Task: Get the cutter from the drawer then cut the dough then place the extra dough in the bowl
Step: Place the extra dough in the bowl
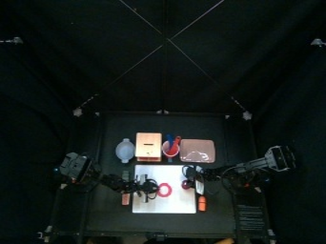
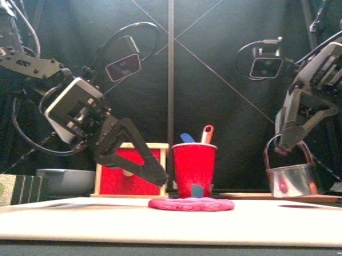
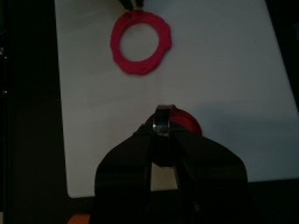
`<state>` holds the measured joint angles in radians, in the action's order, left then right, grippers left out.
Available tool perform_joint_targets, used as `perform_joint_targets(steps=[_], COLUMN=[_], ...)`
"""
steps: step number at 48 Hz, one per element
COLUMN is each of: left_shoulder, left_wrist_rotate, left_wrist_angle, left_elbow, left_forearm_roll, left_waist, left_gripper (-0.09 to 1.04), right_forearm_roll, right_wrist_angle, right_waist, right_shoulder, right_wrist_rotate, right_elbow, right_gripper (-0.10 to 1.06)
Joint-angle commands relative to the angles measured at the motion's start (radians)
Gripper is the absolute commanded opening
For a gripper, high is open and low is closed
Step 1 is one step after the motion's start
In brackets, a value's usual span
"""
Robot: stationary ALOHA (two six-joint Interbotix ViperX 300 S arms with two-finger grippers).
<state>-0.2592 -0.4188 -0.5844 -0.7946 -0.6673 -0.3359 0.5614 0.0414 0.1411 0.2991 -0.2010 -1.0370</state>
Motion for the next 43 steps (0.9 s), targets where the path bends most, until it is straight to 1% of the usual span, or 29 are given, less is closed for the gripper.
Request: perform_joint_targets(steps=[1, 5, 14, 21, 27, 31, 36, 40, 43], left_shoulder=[0.029, 0.031, 0.046, 0.077, 0.08, 0.075, 0.072, 0.066, 0.058], left_wrist_rotate=[-0.002, -0.002, -0.005, -0.028, -0.071, -0.101, -0.135, -0.152, -0.156], left_wrist_angle=[-0.006, -0.006, -0.006, -0.011, -0.005, -0.005, 0.015, 0.066, 0.106], left_elbow=[0.009, 0.008, 0.008, 0.008, 0.008, 0.017, 0.035, 0.054, 0.069], left_forearm_roll=[0.0, 0.0, 0.002, 0.012, 0.014, 0.014, 0.015, 0.026, 0.037], left_waist=[0.003, 0.003, 0.014, 0.04, 0.075, 0.092, 0.094, 0.097, 0.101], left_gripper=[0.6, 0.6, 0.6, 0.61, 0.63, 0.66, 0.73, 0.81, 0.84], right_forearm_roll=[0.002, 0.002, 0.012, 0.006, 0.012, 0.005, 0.006, 0.011, 0.011], right_wrist_angle=[-0.008, -0.009, -0.012, -0.031, -0.038, -0.06, -0.087, -0.1, -0.103], right_waist=[0.003, 0.005, 0.005, 0.0, -0.003, -0.006, -0.005, -0.005, -0.003], right_shoulder=[0.011, 0.009, 0.011, 0.009, 0.008, 0.0, -0.012, -0.026, -0.034], right_wrist_rotate=[-0.003, -0.003, -0.002, -0.003, -0.003, -0.003, -0.003, -0.005, -0.005], right_elbow=[0.025, 0.029, 0.046, 0.077, 0.094, 0.098, 0.095, 0.091, 0.091], right_gripper=[0.6, 0.65, 0.82, 0.9, 0.92, 0.92, 0.92, 0.92, 0.92])
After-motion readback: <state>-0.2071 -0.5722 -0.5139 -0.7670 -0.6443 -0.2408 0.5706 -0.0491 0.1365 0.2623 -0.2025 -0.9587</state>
